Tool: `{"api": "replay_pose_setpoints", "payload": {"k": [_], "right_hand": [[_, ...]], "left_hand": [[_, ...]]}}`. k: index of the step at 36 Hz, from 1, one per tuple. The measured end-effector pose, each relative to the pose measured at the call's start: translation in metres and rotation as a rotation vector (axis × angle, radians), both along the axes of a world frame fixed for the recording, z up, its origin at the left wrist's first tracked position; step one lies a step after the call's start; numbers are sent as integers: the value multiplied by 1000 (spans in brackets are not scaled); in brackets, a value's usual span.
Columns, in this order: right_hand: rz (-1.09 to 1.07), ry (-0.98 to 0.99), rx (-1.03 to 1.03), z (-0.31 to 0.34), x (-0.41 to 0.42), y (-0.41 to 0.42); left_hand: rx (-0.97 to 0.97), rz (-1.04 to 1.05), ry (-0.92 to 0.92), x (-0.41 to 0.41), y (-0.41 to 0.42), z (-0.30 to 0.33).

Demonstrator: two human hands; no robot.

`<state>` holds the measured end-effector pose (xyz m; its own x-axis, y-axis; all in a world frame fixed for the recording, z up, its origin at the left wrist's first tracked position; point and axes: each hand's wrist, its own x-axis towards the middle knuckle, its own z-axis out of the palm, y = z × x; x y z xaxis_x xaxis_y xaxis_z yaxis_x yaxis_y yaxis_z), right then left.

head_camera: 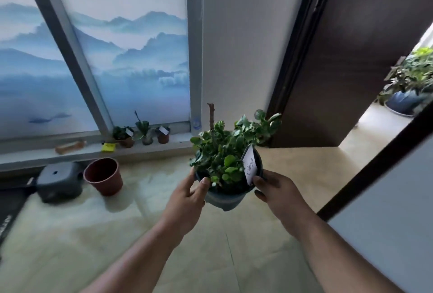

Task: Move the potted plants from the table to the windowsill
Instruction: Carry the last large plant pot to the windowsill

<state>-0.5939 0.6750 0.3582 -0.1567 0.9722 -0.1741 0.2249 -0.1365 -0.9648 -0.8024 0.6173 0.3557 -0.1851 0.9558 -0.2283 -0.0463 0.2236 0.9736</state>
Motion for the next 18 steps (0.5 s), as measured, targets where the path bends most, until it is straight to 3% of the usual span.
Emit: {"api": "replay_pose_setpoints", "payload": {"k": [10, 18], "right_hand": [[76, 49, -76, -5, -82, 103], [160, 106, -117, -40, -130, 236]], "left_hand": [[5, 110, -29, -67, 85, -14], [-97, 199, 26, -108, 203, -32]]}}
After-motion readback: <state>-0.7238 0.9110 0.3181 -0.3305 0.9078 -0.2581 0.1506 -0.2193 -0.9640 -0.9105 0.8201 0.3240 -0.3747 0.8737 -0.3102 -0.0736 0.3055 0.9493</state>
